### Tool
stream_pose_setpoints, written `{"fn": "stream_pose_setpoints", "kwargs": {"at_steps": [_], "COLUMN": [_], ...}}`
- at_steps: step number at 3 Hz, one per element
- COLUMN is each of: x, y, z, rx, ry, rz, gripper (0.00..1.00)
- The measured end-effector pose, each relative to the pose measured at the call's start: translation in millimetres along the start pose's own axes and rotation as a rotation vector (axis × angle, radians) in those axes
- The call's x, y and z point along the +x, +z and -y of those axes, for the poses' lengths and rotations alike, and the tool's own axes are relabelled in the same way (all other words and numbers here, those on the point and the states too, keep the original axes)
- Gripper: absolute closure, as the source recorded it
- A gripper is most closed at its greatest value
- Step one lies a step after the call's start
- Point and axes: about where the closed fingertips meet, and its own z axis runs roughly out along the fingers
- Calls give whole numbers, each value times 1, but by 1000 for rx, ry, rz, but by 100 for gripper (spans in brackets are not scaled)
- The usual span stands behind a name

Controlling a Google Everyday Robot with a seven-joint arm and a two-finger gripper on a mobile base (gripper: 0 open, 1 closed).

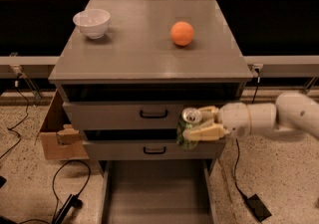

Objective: Pick green can from bottom drawer and place on counter

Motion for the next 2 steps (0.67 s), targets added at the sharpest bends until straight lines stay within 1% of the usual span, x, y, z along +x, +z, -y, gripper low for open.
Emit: {"fn": "stream_pose_setpoints", "kwargs": {"at_steps": [1,2], "x": [-71,-112], "y": [-15,-31], "z": [23,48], "rx": [73,178], "ry": [-28,-19], "rz": [-38,-71], "gripper": [100,100]}}
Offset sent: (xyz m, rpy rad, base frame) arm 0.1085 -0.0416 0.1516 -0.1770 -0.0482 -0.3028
